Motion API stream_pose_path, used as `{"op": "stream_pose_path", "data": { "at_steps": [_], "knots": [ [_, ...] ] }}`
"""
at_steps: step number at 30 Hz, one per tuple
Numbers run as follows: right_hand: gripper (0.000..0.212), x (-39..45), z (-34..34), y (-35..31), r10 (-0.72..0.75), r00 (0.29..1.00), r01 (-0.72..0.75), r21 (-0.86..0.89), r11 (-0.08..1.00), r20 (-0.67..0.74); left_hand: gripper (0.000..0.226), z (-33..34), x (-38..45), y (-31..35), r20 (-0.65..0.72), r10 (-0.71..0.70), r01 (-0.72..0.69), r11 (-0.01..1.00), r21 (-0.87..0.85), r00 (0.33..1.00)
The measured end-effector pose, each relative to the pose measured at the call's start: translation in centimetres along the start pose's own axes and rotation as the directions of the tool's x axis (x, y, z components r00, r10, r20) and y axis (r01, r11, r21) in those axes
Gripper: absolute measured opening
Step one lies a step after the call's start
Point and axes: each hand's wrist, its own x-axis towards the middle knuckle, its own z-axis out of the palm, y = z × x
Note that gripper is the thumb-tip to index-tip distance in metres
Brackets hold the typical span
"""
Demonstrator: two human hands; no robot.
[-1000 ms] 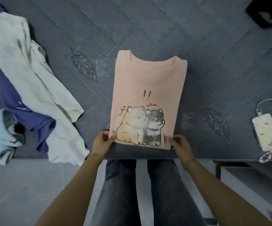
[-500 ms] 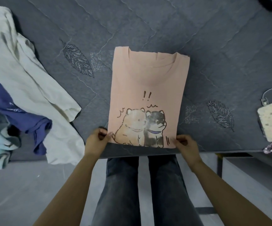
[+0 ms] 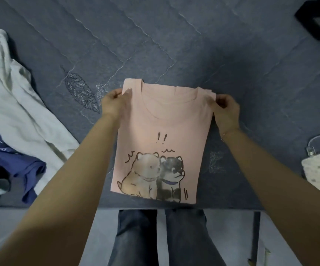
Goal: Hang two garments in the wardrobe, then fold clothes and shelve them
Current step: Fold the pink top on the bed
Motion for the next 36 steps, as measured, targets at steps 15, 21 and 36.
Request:
{"op": "stream_pose_path", "data": {
  "at_steps": [15, 21, 36],
  "knots": [
    [0.031, 0.5, -1.9, 0.1, 0.258, 0.941, -0.301, 0.193, 0.934, 0.219, 0.042, -1.9, 2.0, -1.6, 0.117, -0.056, 0.048, 0.997, 0.068, 0.992],
    [0.029, 1.4, -0.1, -0.2, 0.254, 0.869, -0.359, 0.189, 0.914, 0.424, 0.053, -2.8, 2.9, -1.4, 0.439, -0.192, 0.192, 0.98, 0.045, 0.878],
    [0.02, -13.3, -0.7, -11.3, 0.001, 0.829, -0.065, 0.095, 0.993, 0.559, 0.023, -11.3, -14.4, -2.4, 0.129, 0.101, -0.01, 0.824, -0.567, 0.986]
  ]
}}
